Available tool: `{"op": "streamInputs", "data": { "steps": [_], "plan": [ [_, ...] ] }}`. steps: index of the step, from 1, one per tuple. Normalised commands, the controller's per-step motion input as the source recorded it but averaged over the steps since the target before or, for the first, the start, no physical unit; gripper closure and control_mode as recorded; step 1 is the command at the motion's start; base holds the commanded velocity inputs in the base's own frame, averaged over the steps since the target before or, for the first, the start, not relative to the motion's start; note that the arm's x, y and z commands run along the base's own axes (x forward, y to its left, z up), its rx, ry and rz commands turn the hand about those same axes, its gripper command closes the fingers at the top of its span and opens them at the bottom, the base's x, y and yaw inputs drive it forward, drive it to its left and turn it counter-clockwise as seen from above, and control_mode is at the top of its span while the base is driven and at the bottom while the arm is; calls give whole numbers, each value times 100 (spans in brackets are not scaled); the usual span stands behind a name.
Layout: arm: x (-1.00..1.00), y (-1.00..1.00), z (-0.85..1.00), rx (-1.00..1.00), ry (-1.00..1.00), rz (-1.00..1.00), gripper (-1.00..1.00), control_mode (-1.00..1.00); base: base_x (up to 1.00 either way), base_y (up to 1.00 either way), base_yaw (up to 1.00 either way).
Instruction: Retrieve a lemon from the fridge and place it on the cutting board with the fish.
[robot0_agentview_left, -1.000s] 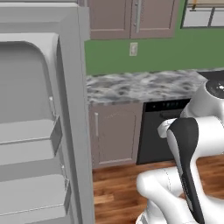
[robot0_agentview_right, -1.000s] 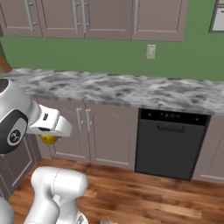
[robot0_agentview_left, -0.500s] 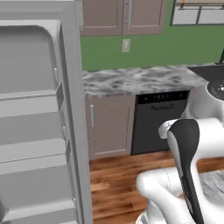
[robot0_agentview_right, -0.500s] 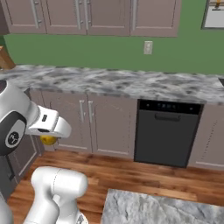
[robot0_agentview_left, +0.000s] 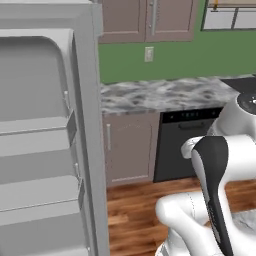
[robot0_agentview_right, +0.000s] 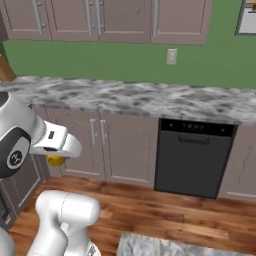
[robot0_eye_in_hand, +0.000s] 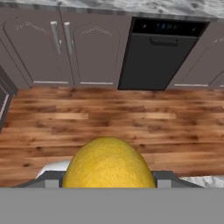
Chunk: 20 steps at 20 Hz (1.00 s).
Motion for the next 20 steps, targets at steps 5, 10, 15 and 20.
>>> {"op": "streamInputs", "data": {
  "steps": [5,10,15,20],
  "plan": [
    [0,0,0,0,0,0,100,100,7,31,0],
    [0,0,0,0,0,0,100,100,44,-11,0],
    [0,0,0,0,0,0,100,100,96,-13,1],
    [0,0,0,0,0,0,100,100,100,-12,1]
  ]
}}
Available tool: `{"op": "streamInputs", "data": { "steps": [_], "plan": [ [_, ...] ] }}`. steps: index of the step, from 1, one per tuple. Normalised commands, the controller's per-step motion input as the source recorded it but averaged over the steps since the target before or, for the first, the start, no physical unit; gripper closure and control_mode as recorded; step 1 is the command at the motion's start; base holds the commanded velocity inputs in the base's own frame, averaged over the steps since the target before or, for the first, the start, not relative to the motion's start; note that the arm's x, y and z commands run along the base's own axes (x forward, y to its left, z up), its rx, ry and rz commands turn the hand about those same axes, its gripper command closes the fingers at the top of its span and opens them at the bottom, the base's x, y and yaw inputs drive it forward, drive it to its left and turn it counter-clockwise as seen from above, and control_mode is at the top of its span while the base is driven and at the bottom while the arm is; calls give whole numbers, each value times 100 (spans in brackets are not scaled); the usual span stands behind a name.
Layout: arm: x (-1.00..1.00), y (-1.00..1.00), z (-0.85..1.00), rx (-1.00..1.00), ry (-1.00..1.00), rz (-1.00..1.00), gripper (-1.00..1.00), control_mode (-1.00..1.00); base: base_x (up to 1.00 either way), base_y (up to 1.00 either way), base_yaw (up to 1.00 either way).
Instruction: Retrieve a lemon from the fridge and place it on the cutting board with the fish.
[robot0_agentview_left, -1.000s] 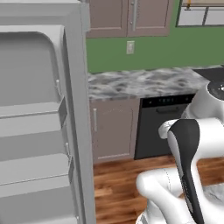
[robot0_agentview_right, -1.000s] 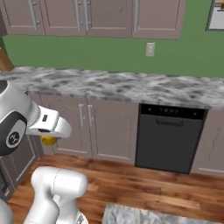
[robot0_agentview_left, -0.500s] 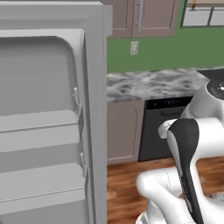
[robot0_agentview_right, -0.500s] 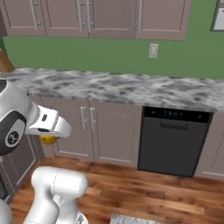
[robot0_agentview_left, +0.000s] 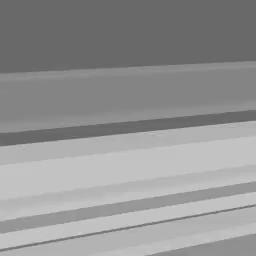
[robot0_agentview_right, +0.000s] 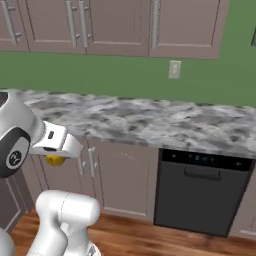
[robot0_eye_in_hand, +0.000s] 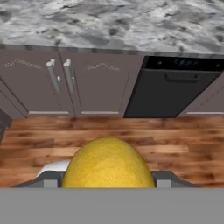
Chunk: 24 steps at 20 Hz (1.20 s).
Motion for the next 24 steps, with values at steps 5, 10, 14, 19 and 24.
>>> {"op": "streamInputs", "data": {
  "steps": [5,10,14,19,24],
  "plan": [
    [0,0,0,0,0,0,100,100,100,-8,2],
    [0,0,0,0,0,0,100,100,83,-2,10],
    [0,0,0,0,0,0,100,100,17,23,60],
    [0,0,0,0,0,0,100,100,16,0,85],
    [0,0,0,0,0,0,100,100,4,0,97]
  ]
}}
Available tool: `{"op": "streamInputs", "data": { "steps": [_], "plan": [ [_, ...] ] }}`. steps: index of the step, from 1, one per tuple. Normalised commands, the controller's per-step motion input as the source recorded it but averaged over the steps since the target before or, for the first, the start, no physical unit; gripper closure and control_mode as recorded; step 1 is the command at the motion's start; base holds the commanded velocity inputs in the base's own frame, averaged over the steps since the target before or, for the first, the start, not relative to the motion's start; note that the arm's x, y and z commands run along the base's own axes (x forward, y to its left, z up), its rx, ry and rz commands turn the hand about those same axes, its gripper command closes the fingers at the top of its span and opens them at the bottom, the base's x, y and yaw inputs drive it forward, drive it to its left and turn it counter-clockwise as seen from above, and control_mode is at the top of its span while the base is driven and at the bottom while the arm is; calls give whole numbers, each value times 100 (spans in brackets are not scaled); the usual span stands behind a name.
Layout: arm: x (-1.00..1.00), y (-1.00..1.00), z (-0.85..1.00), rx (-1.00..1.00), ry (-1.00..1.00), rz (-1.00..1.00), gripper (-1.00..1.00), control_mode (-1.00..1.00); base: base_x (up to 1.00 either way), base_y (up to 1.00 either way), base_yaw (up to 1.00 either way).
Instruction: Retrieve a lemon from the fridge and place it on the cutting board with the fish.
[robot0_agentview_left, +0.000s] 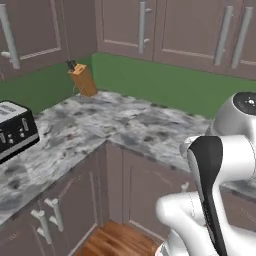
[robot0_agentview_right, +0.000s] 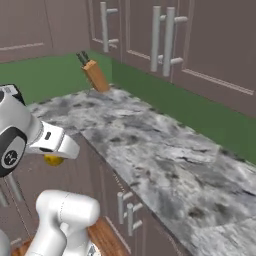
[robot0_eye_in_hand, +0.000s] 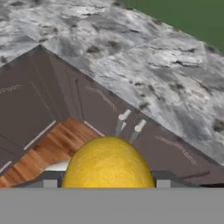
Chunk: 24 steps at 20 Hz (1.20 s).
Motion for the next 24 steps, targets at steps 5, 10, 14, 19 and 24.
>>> {"op": "streamInputs", "data": {
  "steps": [5,10,14,19,24],
  "plan": [
    [0,0,0,0,0,0,100,100,11,0,95],
    [0,0,0,0,0,0,100,100,43,0,87],
    [0,0,0,0,0,0,100,100,83,-2,78],
    [0,0,0,0,0,0,100,100,68,0,69],
    [0,0,0,0,0,0,100,100,49,0,65]
  ]
}}
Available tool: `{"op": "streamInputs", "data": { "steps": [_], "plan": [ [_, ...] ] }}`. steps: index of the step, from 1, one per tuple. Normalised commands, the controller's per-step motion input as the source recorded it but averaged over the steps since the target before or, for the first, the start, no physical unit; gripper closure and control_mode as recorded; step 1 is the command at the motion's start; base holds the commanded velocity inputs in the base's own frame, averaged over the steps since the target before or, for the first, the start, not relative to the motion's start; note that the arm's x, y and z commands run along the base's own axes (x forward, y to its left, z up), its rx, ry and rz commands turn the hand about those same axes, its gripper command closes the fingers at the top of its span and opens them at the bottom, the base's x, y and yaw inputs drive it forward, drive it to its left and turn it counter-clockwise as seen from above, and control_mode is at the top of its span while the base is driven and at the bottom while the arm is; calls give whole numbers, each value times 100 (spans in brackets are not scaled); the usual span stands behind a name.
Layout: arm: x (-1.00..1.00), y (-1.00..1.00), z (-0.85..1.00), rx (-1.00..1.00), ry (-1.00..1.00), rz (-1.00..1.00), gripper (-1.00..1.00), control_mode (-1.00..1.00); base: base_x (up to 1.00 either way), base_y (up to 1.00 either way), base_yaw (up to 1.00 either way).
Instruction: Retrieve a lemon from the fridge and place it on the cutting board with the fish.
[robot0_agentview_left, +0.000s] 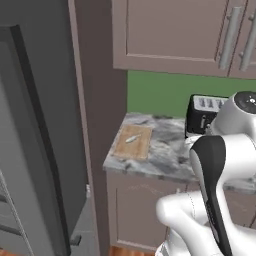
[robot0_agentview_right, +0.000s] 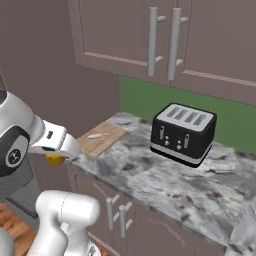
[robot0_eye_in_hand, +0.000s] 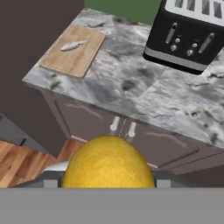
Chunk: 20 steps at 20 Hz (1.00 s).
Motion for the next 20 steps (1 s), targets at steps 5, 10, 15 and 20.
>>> {"op": "streamInputs", "data": {
  "steps": [5,10,15,20],
  "plan": [
    [0,0,0,0,0,0,100,100,36,-3,50],
    [0,0,0,0,0,0,100,100,43,-2,20],
    [0,0,0,0,0,0,100,100,29,-1,6],
    [18,0,-10,0,-7,0,100,-100,0,0,0]
  ]
}}
